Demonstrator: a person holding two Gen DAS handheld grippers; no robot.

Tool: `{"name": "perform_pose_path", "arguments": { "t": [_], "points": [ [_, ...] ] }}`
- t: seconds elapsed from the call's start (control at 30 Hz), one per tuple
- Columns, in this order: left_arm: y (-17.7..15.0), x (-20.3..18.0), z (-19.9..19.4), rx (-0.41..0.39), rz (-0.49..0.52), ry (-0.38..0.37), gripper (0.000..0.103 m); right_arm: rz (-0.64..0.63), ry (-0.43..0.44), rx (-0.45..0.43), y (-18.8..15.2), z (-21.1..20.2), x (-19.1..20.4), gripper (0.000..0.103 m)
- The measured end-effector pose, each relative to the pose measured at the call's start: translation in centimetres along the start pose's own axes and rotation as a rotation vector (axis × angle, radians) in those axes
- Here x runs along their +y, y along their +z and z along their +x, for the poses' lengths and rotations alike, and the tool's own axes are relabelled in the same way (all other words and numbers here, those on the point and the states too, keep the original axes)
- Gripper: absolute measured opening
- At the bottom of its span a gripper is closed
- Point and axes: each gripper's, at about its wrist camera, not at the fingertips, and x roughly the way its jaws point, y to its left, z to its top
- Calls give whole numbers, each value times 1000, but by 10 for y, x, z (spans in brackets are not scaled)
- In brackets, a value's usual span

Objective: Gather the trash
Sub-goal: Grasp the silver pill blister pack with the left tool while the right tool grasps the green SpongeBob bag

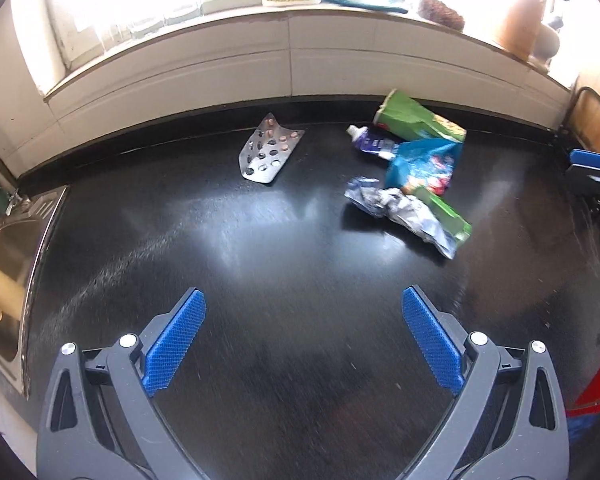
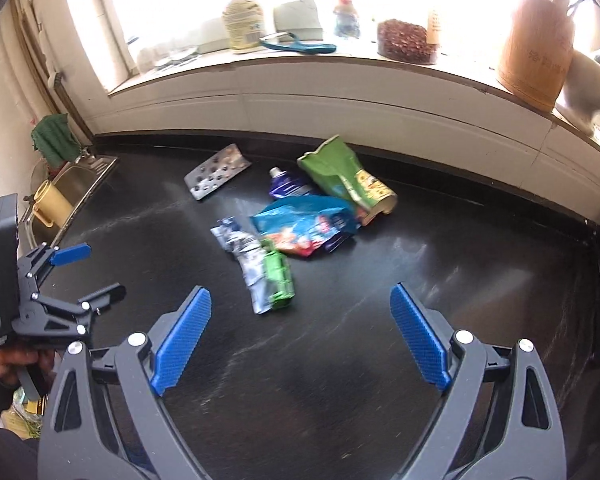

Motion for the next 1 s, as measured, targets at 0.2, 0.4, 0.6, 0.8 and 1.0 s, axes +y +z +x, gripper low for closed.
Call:
{"name": "perform_pose_path", "arguments": {
  "t": [0.2, 0.4, 0.6, 0.8, 1.0],
  "points": [
    [40, 21, 46, 31, 12, 13, 96, -1, -8, 29, 34, 35, -36, 84],
    [90, 35, 105, 47, 30, 29, 96, -31, -13, 89, 70, 95, -65, 83],
    [123, 42, 158, 78, 60, 35, 96, -92, 26, 185, 90, 164, -72, 80],
    [132, 44, 189, 97, 95, 7, 96, -135, 64, 240, 93, 199, -70, 79],
    [138, 43, 187, 55, 71, -3, 63, -139, 89, 257, 88, 205, -66, 65]
  ]
}}
